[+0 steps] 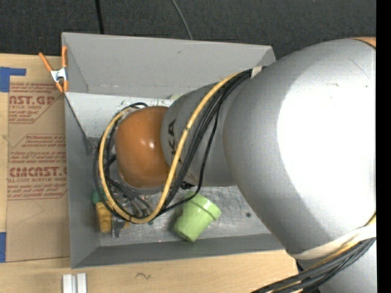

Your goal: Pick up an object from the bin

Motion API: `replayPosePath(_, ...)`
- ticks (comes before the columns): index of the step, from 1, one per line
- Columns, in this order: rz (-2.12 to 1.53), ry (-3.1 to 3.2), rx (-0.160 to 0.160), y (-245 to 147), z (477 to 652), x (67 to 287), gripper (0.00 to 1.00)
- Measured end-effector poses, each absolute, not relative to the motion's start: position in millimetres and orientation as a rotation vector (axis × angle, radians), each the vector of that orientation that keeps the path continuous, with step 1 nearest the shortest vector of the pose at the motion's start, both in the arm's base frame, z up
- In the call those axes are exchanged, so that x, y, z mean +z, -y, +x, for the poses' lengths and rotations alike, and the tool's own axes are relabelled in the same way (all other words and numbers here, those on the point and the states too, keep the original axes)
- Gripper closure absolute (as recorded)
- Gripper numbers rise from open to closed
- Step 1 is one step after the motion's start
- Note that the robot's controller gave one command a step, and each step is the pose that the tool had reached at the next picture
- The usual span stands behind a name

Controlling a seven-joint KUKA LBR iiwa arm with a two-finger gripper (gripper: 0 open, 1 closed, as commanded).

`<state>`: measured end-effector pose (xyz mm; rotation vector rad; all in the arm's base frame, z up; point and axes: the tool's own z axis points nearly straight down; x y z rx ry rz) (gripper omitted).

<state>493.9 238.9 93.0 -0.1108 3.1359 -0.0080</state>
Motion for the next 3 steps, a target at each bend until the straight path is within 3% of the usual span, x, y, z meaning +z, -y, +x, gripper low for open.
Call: replayPosePath(3,-0.117,-3.139,-0.001,-242,491.8,115,1.00)
